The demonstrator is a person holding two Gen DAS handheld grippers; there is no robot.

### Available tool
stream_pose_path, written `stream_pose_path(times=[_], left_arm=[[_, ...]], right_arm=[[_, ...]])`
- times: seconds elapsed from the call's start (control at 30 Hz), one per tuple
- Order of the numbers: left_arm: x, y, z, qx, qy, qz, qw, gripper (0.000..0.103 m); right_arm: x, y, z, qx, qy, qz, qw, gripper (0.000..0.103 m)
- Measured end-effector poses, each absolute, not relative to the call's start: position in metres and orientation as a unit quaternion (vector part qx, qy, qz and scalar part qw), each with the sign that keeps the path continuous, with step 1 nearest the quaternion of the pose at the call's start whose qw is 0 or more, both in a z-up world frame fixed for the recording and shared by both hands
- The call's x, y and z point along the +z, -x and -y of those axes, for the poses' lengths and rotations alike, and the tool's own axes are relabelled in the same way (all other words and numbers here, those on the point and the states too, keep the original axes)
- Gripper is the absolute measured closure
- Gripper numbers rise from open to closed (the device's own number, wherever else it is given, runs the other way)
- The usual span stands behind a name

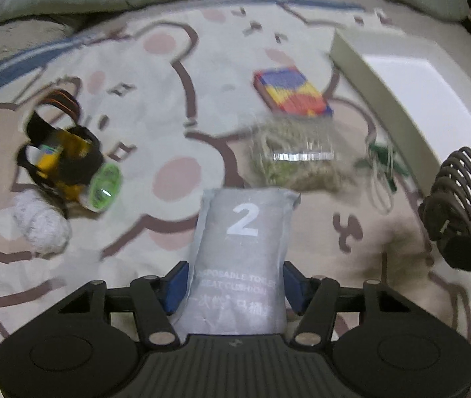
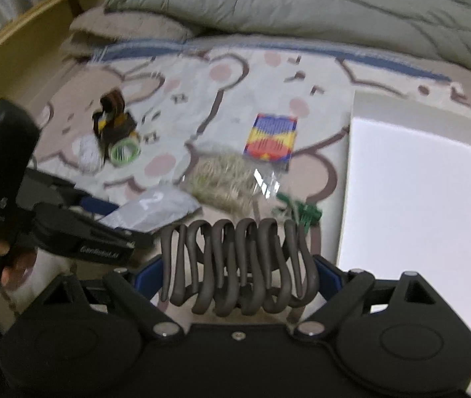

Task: Organize objects
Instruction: 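Lift the coiled spring with the right tool while the left tool grasps the grey printed packet, then carry both items into the white box and lower them inside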

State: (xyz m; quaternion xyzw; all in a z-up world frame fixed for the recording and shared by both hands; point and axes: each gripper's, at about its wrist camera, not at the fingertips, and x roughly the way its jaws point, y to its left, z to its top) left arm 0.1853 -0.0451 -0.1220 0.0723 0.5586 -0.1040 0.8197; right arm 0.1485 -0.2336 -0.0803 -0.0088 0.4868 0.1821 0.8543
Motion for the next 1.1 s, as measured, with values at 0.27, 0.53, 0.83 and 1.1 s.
stream_pose_path(times=[0.27,0.53,0.83,1.1], left_arm=[[-0.080,-0.178,0.033,-0.091,-0.046,-0.500,0.860,0.044],[-0.050,-0.166,0.023,-0.070,-0.032,-0.447,0.891,0.044],[-0.021,-0.156,0.026,-0.036,-0.018,-0.378,0.925,0.044],[-0.003,-0.163,0.048,0.000,-0.006,-0.336,0.942,0.044]], right_arm=[[-0.057,-0.151,0.231,0.165,-0.020,-0.438,0.884,0.011],[-0.036,-0.148,0.236,0.144,-0.039,-0.397,0.905,0.011],[-0.014,-0.144,0.261,0.106,-0.069,-0.339,0.932,0.011],[-0.009,-0.145,0.295,0.059,-0.084,-0.319,0.942,0.011]])
